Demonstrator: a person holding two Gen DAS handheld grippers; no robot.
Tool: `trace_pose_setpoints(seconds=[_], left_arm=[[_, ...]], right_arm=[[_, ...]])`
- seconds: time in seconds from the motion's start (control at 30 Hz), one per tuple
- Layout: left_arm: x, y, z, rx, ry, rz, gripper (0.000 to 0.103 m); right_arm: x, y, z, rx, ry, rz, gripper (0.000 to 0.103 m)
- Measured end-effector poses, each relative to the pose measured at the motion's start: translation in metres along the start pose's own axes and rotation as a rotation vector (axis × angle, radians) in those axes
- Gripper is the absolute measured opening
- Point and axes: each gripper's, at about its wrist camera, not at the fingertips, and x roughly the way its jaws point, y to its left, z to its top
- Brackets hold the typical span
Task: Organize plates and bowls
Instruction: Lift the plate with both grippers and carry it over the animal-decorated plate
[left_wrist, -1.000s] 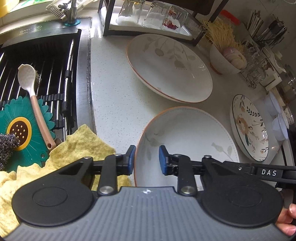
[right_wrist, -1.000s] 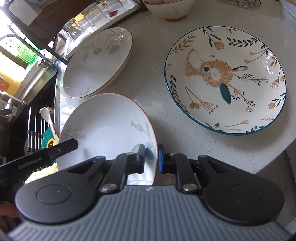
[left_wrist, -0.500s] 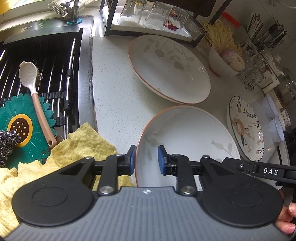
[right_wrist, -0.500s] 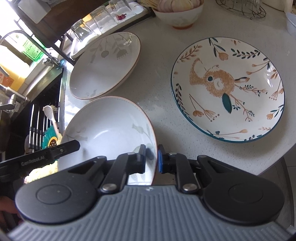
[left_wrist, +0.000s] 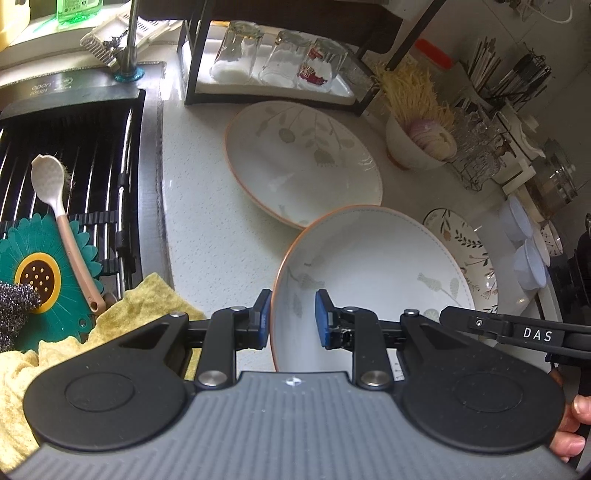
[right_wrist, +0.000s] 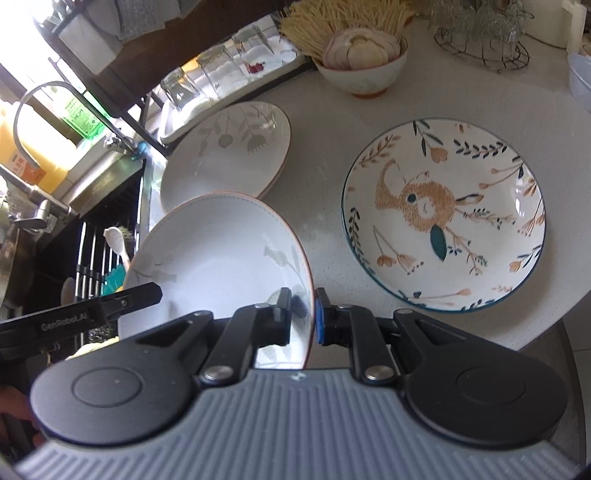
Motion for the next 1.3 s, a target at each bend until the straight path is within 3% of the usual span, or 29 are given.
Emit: trace_pose_setpoints(seconds=[0.27, 0.5, 0.83, 1.13, 1.3], left_arm=[[-0.020, -0.046, 0.021, -0.002, -0.064, 0.006, 0.028], [-0.009, -0.095, 0.035, -0.004, -0.080, -0.012, 0.028], [0.052, -0.151, 0.050, 0.044, 0.036, -0.011, 0.028], [0.112, -0.164, 0.058, 0.006, 0.174, 0.012, 0.028], [0.129, -0.169, 0.060, 0.005, 0.203, 0.033, 0.028]], right_arm=[[-0.028, -0.026, 0.024, -0.007, -0.059, 0.051, 0.016], [-0.047, -0.064, 0.048, -0.005, -0.122, 0.058, 0.016], [-0.042, -0.124, 0.065, -0.006, -0.130, 0.008, 0.016], [-0.022, -0.155, 0.073, -0.026, -0.113, -0.015, 0.016], [-0.013, -0.165, 0.078, -0.037, -0.110, -0.024, 0.016]])
